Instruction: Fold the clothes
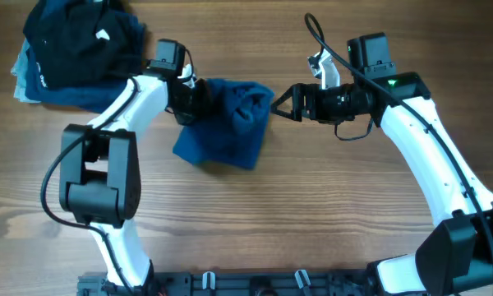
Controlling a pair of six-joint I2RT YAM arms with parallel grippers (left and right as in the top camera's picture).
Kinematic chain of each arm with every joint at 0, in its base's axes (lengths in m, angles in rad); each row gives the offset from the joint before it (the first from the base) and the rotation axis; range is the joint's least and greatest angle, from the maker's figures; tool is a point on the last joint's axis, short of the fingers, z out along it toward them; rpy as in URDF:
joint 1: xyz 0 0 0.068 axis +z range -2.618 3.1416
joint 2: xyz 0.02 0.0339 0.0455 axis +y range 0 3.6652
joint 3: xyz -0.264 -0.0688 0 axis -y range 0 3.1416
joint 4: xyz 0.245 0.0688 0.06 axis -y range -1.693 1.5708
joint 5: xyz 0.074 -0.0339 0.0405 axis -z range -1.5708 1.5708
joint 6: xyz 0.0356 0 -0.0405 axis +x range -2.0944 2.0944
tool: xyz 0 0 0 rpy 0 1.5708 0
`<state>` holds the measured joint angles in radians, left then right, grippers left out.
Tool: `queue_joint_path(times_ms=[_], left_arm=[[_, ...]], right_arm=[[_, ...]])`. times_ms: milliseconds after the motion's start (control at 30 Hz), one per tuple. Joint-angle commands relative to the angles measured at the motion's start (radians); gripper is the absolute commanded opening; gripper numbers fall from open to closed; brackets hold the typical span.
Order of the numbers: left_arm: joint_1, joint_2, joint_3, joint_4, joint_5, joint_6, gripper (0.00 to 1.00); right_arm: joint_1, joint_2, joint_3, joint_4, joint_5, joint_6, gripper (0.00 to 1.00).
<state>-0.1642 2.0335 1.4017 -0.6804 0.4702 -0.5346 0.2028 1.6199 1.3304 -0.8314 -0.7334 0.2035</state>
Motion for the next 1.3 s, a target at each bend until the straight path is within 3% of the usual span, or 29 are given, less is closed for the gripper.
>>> queue_joint_path(times_ms=[0, 133, 233, 400, 567, 800, 1000, 1267], left_arm=[[0.035, -0.089, -0.039, -0.075, -0.108, 0.034, 0.04], [0.031, -0.248, -0.039, -0.179, -0.108, 0.025, 0.04], [0.031, -0.274, -0.049, -0.322, -0.111, 0.000, 0.04], [0.021, -0.270, -0.133, -0.316, -0.031, 0.061, 0.04], [0.021, -0.270, -0.263, -0.138, 0.285, 0.278, 0.04], [0.020, -0.274, -0.274, -0.051, 0.554, 0.409, 0.04], [0.023, -0.228, -0.274, -0.010, 0.468, 0.408, 0.09], [0.023, 0.040, -0.274, 0.112, 0.546, 0.454, 0.11]], right_arm=[[0.003, 0.015, 0.003, 0.011, -0.023, -0.020, 0.99], [0.003, 0.015, 0.003, 0.021, -0.023, -0.020, 1.00], [0.003, 0.015, 0.003, 0.039, -0.024, -0.018, 0.99], [0.003, 0.015, 0.003, 0.037, -0.023, -0.021, 0.99], [0.003, 0.015, 0.003, 0.033, -0.023, -0.029, 0.99], [0.003, 0.015, 0.003, 0.021, -0.023, -0.048, 1.00], [0.003, 0.015, 0.003, 0.029, -0.021, -0.051, 1.00], [0.003, 0.015, 0.003, -0.011, -0.020, -0.073, 0.99]])
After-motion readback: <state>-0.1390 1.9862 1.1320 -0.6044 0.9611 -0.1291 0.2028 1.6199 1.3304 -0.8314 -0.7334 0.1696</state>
